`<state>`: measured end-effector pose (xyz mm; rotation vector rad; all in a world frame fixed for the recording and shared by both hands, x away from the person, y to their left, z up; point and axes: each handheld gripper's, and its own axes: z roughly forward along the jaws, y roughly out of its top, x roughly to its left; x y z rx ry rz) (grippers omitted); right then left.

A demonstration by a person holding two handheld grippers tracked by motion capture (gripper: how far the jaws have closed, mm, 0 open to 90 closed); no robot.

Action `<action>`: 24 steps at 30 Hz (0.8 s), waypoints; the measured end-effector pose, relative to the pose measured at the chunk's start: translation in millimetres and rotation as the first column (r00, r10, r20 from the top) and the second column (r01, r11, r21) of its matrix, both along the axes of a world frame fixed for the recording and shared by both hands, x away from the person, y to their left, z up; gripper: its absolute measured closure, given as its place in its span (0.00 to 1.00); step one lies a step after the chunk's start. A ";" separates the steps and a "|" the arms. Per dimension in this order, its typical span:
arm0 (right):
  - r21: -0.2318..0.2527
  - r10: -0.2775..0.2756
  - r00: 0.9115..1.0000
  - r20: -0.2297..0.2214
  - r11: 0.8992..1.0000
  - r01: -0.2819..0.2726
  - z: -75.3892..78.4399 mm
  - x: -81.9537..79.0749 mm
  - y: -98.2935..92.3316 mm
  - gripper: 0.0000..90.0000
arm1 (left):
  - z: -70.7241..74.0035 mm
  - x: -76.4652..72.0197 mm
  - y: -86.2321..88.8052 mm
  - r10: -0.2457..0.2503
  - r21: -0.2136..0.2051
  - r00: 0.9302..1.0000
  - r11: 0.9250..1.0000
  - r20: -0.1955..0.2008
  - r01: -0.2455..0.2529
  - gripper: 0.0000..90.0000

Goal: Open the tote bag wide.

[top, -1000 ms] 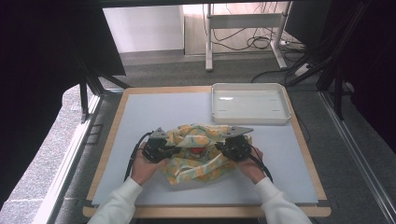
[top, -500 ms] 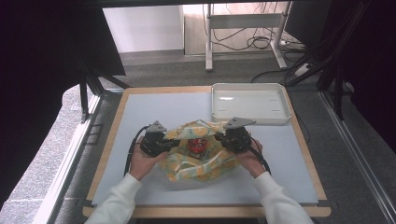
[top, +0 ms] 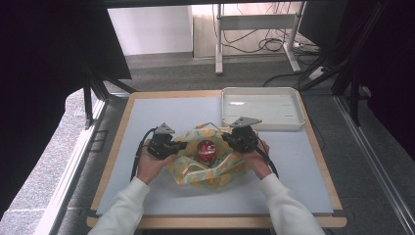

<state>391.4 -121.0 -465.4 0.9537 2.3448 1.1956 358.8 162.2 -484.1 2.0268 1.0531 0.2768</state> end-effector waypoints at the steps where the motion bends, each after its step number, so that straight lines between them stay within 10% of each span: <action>1: -0.002 -0.002 1.000 -0.002 1.000 0.002 -1.6 1.5 0.9 0.99 | -1.9 1.2 0.2 0.003 0.005 1.000 1.000 -0.004 -0.003 0.99; 24: -0.121 -0.006 0.992 -0.127 0.993 -0.009 -49.6 22.5 13.1 0.98 | -42.7 19.2 -3.4 0.028 0.105 0.991 0.994 -0.133 -0.014 0.98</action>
